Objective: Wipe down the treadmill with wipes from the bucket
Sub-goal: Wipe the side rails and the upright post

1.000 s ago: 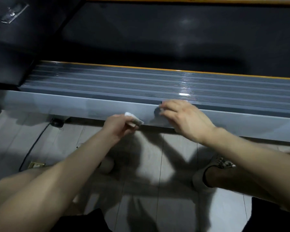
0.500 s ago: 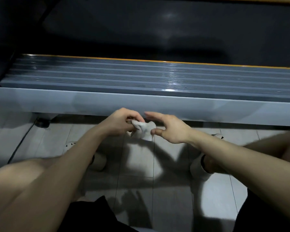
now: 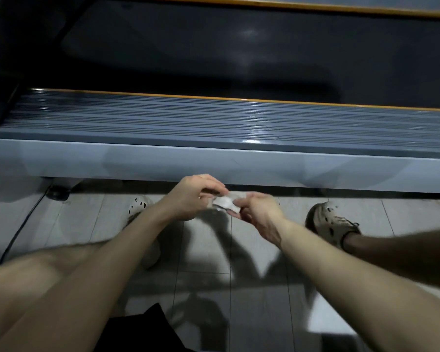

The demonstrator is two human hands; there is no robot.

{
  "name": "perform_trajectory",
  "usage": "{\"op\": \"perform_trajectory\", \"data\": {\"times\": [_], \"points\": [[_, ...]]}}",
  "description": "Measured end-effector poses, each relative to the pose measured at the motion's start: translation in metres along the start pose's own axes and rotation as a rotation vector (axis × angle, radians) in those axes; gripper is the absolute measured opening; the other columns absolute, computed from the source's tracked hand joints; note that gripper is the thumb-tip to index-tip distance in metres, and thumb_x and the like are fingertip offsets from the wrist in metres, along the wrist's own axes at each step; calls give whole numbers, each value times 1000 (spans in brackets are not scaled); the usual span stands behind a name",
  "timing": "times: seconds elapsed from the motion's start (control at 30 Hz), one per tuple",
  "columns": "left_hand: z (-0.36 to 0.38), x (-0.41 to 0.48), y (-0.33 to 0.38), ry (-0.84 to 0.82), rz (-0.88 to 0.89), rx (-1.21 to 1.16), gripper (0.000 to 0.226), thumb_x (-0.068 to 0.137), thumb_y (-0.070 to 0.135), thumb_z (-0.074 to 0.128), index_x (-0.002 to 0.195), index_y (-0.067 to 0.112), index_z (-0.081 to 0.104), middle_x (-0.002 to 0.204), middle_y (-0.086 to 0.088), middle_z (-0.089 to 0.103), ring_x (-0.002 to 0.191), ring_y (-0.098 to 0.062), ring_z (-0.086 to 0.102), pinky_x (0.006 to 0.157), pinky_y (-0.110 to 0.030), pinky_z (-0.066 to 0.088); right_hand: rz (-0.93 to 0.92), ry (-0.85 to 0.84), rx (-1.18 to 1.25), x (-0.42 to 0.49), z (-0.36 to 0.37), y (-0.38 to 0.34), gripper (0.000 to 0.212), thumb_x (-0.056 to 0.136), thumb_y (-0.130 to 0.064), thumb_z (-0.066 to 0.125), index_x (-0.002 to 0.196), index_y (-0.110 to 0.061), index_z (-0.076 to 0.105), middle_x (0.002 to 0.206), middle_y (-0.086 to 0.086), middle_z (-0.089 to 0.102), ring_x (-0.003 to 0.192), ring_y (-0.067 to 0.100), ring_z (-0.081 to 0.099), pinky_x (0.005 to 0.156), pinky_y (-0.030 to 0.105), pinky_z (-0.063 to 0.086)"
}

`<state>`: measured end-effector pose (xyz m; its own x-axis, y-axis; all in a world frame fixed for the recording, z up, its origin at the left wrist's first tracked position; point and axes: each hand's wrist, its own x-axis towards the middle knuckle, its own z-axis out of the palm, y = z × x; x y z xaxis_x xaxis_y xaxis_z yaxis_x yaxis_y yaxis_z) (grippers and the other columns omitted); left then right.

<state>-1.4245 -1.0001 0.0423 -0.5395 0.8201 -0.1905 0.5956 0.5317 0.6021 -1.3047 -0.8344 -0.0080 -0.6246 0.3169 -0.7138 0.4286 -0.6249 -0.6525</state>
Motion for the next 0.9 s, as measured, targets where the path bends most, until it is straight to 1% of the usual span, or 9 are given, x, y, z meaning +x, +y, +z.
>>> {"op": "perform_trajectory", "data": {"times": [0.1, 0.2, 0.3, 0.4, 0.47, 0.57, 0.67, 0.8, 0.9], "points": [[-3, -1, -17, 319, 12, 283, 50, 85, 3, 66, 133, 19, 71, 128, -1, 65, 118, -23, 62, 103, -47, 54, 8, 203, 94, 21, -5, 23, 20, 91, 15, 67, 95, -4, 68, 101, 23, 75, 87, 34, 76, 82, 45, 67], [-12, 3, -24, 548, 79, 569, 66, 82, -1, 70, 147, 12, 59, 130, -13, 57, 119, -33, 55, 102, -46, 47, -123, 450, 246, 43, -16, 21, 30, 89, 8, 76, 111, -9, 64, 108, 19, 73, 90, 30, 76, 75, 40, 67], [-11, 5, -20, 611, 85, 727, 74, 85, 3, 69, 156, 14, 51, 141, -21, 53, 130, -38, 51, 114, -50, 38, -450, 724, 240, 51, -14, -5, 29, 87, -6, 83, 101, -20, 62, 96, 5, 73, 81, 16, 74, 80, 39, 66], [-7, 4, -21, 539, 26, 786, 84, 88, 10, 67, 166, 17, 36, 165, -25, 33, 157, -42, 28, 130, -57, 20, -682, 865, 148, 55, 20, -19, 20, 87, -8, 81, 96, -19, 66, 87, 1, 70, 74, 12, 66, 81, 39, 61], [-12, 6, -24, 515, 24, 765, 93, 84, 7, 68, 168, 16, 30, 171, -24, 26, 162, -40, 18, 131, -58, 15, -795, 785, 14, 54, 58, -4, 15, 88, -8, 77, 99, -15, 71, 93, 6, 69, 80, 16, 62, 84, 37, 57], [-19, 6, -25, 504, 32, 756, 97, 78, 3, 66, 168, 15, 30, 171, -23, 27, 162, -40, 20, 131, -58, 14, -898, 423, -221, 47, 92, 32, 23, 91, -1, 72, 109, -13, 75, 104, 4, 69, 90, 9, 63, 85, 20, 52], [-20, 7, -20, 512, 19, 718, 96, 78, -1, 66, 167, 14, 33, 169, -24, 30, 161, -40, 22, 132, -58, 13, -850, 501, -155, 52, 59, 21, 19, 89, -3, 75, 102, -17, 75, 94, -1, 72, 82, 9, 67, 76, 29, 56], [-19, 12, -17, 546, -9, 706, 98, 76, -5, 68, 166, 17, 35, 167, -21, 35, 160, -38, 26, 132, -55, 14, -779, 759, 118, 51, 11, -3, 15, 90, -3, 78, 100, -12, 72, 90, 2, 71, 74, 3, 63, 72, 20, 54], [-21, 12, -16, 552, -9, 691, 97, 75, -5, 64, 165, 19, 38, 166, -20, 37, 158, -38, 29, 132, -54, 16, -897, 580, 10, 49, 64, 11, 16, 92, -3, 74, 104, -14, 74, 99, 7, 72, 85, 14, 68, 77, 28, 56]]}}
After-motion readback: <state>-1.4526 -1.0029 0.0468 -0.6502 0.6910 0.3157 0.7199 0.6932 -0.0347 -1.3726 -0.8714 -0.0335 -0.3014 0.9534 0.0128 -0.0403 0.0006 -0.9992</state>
